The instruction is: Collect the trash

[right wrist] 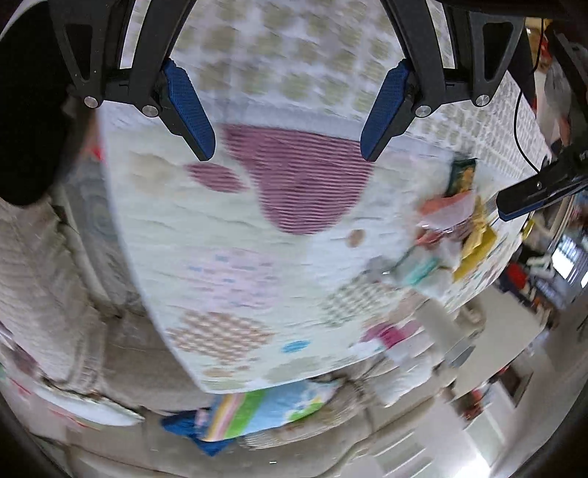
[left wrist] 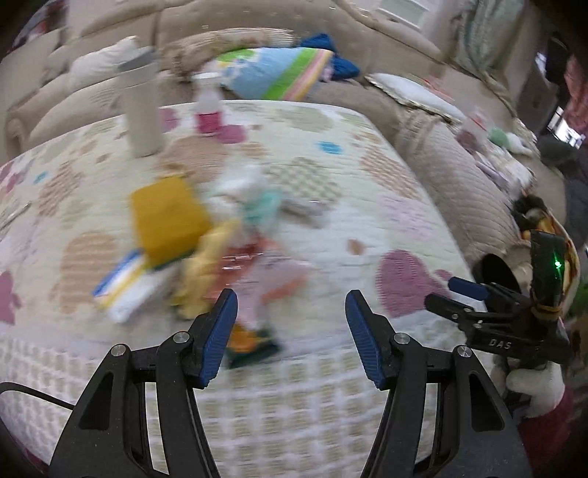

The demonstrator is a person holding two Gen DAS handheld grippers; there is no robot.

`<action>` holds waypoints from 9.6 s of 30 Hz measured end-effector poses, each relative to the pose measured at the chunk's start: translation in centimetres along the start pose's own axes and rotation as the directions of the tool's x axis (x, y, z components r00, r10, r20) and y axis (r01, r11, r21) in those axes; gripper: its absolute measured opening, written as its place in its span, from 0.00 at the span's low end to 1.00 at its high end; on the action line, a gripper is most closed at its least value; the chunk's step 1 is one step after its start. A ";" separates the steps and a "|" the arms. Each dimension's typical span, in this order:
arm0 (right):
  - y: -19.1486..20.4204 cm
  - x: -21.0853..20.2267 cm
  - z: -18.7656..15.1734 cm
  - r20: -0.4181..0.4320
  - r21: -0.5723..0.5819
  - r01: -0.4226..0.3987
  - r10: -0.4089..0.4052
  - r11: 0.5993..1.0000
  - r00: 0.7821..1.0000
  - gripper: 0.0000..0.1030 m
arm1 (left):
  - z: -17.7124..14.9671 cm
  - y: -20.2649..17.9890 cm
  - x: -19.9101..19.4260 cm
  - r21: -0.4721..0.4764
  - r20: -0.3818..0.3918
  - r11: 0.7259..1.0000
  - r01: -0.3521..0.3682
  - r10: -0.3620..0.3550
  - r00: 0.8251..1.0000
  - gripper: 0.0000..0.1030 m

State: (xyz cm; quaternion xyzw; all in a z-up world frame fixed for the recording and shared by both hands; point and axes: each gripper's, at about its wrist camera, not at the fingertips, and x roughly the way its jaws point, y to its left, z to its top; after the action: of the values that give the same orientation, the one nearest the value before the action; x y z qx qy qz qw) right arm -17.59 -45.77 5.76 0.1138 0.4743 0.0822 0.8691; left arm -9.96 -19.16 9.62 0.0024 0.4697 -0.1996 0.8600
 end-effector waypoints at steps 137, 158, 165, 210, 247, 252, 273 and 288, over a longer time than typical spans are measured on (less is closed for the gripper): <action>5.8 -0.2 -0.2 0.066 -0.248 -0.023 0.041 0.969 0.997 0.40 | 1.3 -3.8 1.4 -0.011 -0.042 0.977 0.213 -0.213 0.976 0.15; -12.7 -8.6 -2.5 0.148 0.099 0.183 -0.196 0.978 0.969 0.40 | 2.8 -20.9 6.3 0.192 -0.152 0.921 0.338 -0.312 0.938 0.15; -17.5 -9.9 -4.4 0.131 0.201 0.207 -0.236 0.958 0.963 0.40 | 2.7 -25.8 7.9 0.224 -0.200 0.892 0.392 -0.351 0.914 0.15; -22.2 -13.0 -7.2 0.127 0.361 0.223 -0.285 0.905 0.950 0.71 | 1.9 -31.5 11.8 0.188 -0.291 0.860 0.475 -0.413 0.863 0.48; 0.0 -0.8 0.1 0.019 -0.034 0.024 -0.024 0.999 1.000 0.71 | -0.7 -1.4 1.2 -0.050 -0.074 0.999 -0.019 0.016 0.997 0.48; 4.1 1.0 1.0 -0.007 -0.103 -0.027 0.027 0.994 1.000 0.71 | -0.3 3.8 0.0 -0.101 -0.068 0.992 -0.078 0.072 0.995 0.48; 12.9 5.3 3.5 -0.090 -0.224 -0.141 0.123 0.964 0.988 0.71 | 1.7 12.2 -0.3 -0.257 -0.059 0.963 -0.077 0.064 0.996 0.48; 19.1 10.1 2.3 -0.168 -0.338 -0.148 0.095 0.929 0.981 0.71 | -1.3 12.8 1.0 -0.215 -0.107 0.965 -0.151 0.131 0.986 0.47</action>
State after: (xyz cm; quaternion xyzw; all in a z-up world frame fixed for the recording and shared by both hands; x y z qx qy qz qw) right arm -10.86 -25.16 4.08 -0.0193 0.5075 0.2269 0.8310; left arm -6.09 -7.46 5.78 -0.0513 0.5266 -0.0836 0.8444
